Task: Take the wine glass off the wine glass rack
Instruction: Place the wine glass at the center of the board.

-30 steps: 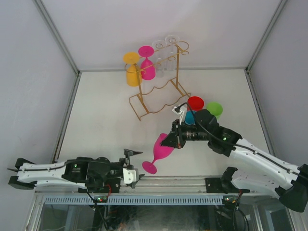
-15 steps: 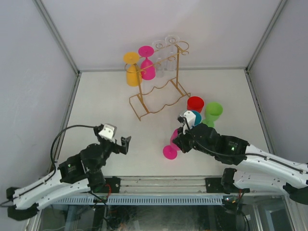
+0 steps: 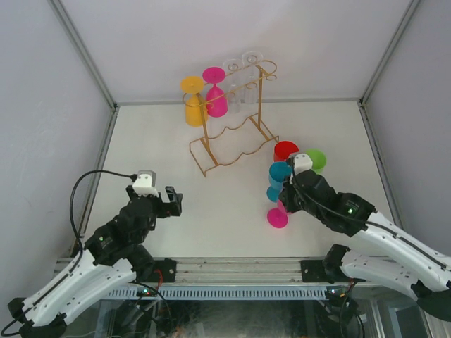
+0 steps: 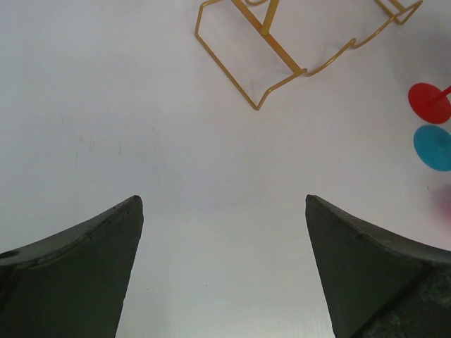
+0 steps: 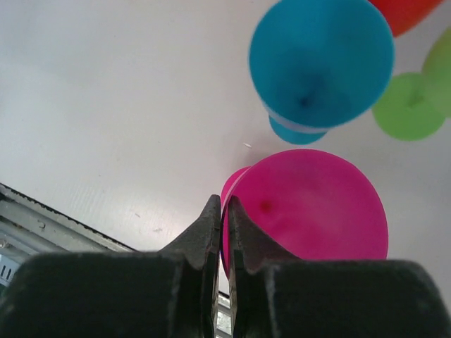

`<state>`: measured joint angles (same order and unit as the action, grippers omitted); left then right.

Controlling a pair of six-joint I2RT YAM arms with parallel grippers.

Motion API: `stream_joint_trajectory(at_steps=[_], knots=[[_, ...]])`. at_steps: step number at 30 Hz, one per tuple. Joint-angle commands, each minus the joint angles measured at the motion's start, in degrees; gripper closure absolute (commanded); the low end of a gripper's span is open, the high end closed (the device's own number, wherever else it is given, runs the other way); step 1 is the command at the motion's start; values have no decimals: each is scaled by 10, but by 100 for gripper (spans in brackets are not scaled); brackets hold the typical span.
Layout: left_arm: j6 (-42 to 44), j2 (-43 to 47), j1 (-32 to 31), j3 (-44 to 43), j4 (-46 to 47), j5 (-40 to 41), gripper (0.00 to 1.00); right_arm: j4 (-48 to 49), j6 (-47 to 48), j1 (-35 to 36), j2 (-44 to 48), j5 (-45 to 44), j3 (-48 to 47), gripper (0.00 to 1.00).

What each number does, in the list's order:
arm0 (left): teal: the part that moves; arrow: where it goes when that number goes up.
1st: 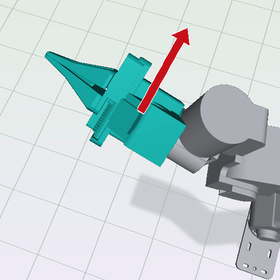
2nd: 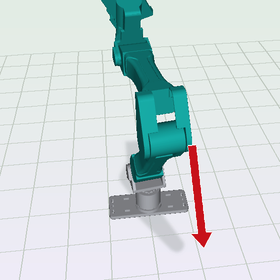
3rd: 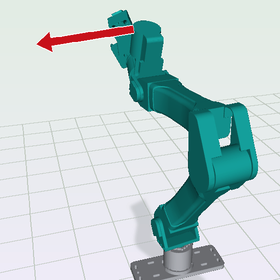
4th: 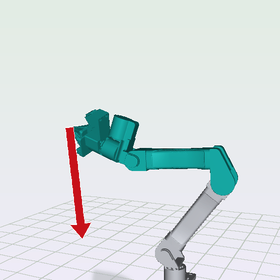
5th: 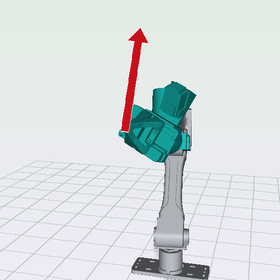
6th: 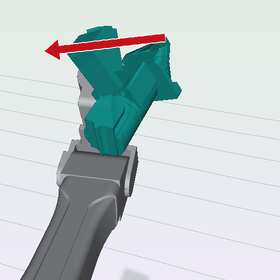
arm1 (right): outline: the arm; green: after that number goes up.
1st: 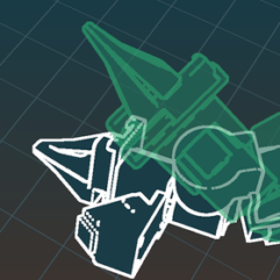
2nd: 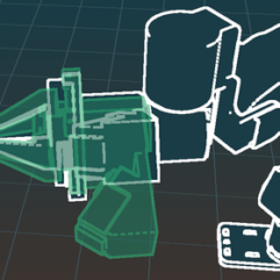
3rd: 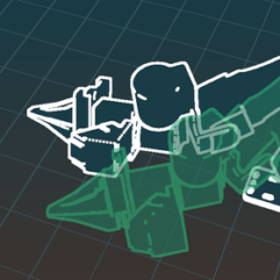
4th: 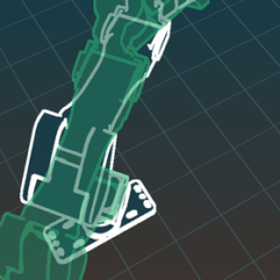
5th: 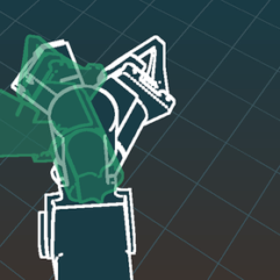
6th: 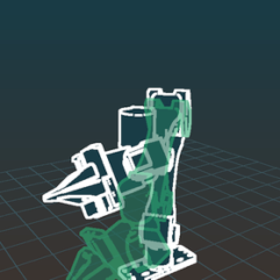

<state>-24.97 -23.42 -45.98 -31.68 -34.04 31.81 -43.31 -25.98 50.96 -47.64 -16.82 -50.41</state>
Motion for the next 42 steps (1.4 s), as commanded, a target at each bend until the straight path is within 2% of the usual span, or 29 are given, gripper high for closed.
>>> stream_joint_trajectory(at_steps=[1, 5, 8, 12, 17, 24, 29, 42], knots=[[-16, 30, 4, -25, 9, 41, 0, -27, -31, -61, 31, 20, -10, 100], [-10, 39, 4, -28, 8, 47, 0, -23, -33, -127, 65, -12, 23, 100], [-4, 30, 4, -31, 7, 51, 0, -18, -31, -147, 80, -52, 39, 100], [6, 9, 3, -40, 2, 35, 0, 12, -34, -151, 79, -77, 53, 100], [6, -11, 4, -56, -21, 35, 0, 37, -37, -151, 35, -88, 55, 100], [6, 0, 4, -56, -18, 38, 0, 71, -37, -144, 0, -145, 68, 100], [8, 5, 4, -51, -12, 38, 0, 114, -31, -144, 1, -127, 92, 100], [12, 1, 4, -51, -12, 32, 0, 110, -37, -147, 23, -111, 92, 100]])
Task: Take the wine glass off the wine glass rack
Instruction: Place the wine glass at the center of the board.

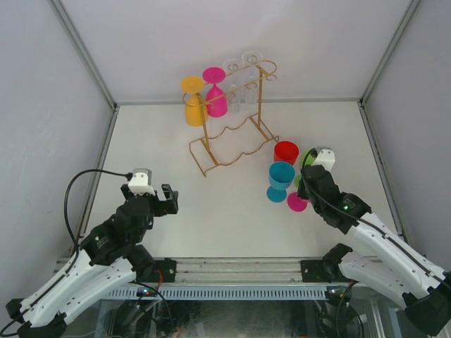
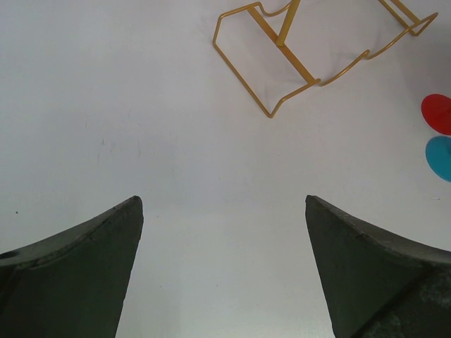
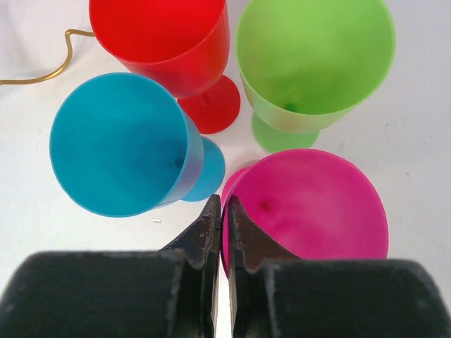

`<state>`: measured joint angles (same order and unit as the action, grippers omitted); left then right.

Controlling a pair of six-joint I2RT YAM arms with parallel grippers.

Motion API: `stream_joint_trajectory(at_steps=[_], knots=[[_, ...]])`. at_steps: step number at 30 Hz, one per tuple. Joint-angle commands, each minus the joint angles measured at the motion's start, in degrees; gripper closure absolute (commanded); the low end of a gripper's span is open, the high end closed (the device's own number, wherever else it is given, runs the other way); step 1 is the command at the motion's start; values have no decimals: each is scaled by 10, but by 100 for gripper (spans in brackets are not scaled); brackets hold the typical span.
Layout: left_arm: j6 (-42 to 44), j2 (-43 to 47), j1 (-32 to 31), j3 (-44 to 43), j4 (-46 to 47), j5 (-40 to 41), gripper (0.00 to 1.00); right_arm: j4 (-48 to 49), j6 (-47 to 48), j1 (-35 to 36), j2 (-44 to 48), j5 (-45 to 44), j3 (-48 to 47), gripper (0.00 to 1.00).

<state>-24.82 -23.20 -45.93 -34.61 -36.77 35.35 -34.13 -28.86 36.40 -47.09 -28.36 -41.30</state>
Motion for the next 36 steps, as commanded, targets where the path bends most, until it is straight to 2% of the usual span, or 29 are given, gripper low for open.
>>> stream_joint_trajectory(at_steps=[1, 12, 29, 36], knots=[[12, -4, 3, -21, 15, -6, 0, 16, -8, -1, 20, 5, 0, 100], [14, -7, 3, -21, 15, -7, 0, -34, -5, -2, -2, -13, -26, 100], [15, -5, 3, -20, 17, -14, 0, -25, 10, 0, -42, -4, -32, 100], [15, -5, 3, -20, 16, -17, 0, -1, 9, 0, -28, -4, -19, 100]])
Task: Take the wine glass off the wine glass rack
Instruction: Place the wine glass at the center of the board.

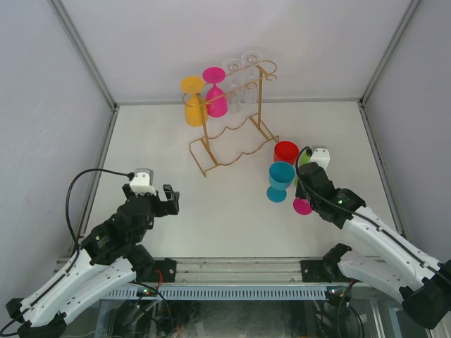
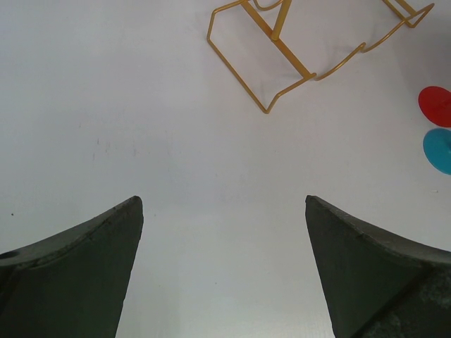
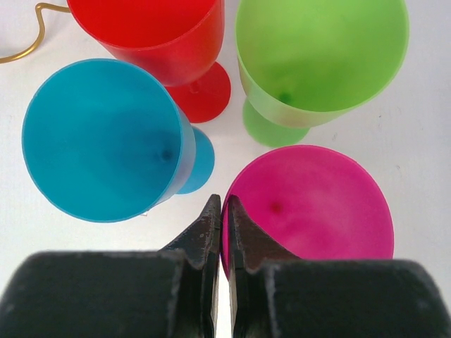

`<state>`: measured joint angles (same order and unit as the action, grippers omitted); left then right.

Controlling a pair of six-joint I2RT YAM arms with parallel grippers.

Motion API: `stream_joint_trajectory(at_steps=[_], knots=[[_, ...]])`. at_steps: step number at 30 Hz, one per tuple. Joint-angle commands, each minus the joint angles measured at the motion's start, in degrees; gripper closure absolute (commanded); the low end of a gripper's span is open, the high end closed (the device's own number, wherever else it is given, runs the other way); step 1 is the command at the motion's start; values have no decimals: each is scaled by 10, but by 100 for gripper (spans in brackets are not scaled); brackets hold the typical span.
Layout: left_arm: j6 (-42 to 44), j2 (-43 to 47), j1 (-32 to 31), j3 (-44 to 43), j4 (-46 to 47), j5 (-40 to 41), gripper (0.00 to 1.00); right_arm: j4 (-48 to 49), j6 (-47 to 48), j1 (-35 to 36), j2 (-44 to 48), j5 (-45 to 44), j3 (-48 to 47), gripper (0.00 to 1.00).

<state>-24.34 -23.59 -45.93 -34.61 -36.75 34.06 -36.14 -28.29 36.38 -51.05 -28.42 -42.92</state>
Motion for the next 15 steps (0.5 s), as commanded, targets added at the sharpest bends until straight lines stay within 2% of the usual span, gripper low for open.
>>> stream_joint_trajectory(at_steps=[1, 15], knots=[[10, -1, 3, -20, 17, -4, 0, 23, 3, 0, 16, -2, 0, 100], [10, -12, 3, -20, 16, -9, 0, 46, 7, -1, 42, -10, 23, 100]])
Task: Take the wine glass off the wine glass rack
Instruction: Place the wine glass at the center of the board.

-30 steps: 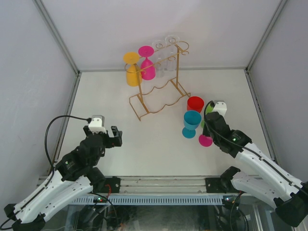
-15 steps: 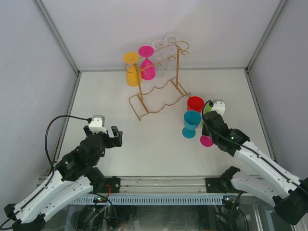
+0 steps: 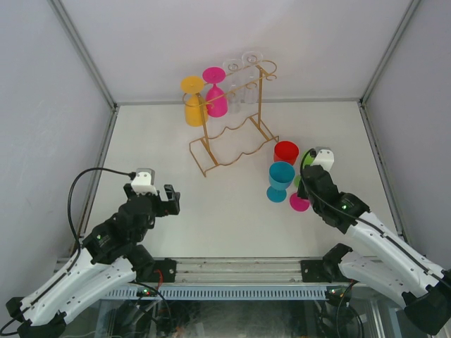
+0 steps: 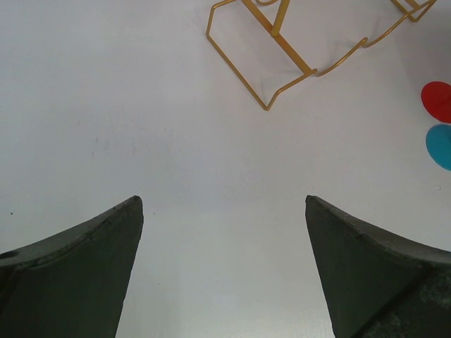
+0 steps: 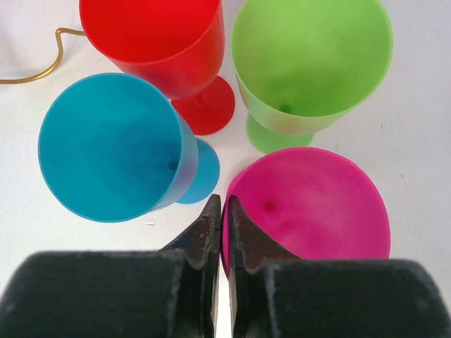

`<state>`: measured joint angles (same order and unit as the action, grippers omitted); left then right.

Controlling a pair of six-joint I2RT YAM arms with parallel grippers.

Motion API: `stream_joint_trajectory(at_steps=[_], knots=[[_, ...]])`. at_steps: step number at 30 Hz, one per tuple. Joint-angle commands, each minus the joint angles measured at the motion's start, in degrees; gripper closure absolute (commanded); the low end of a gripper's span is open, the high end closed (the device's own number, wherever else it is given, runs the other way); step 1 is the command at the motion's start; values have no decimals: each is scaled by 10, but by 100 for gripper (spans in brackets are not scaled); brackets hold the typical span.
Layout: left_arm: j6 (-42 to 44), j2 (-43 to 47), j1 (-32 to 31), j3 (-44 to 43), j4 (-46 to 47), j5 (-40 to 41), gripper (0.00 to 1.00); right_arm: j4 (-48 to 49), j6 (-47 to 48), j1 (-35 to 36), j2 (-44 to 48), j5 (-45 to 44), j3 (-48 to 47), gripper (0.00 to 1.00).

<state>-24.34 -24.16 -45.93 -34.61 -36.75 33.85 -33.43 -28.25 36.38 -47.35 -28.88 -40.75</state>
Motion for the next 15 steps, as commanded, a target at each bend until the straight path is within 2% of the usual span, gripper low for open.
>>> stream_joint_trajectory(at_steps=[1, 15], knots=[[10, -6, 3, -20, 17, -7, 0, 15, 7, -1, 3, -5, 0, 100], [11, -9, 3, -20, 16, -12, 0, -18, 3, 0, -25, -13, -25, 100]])
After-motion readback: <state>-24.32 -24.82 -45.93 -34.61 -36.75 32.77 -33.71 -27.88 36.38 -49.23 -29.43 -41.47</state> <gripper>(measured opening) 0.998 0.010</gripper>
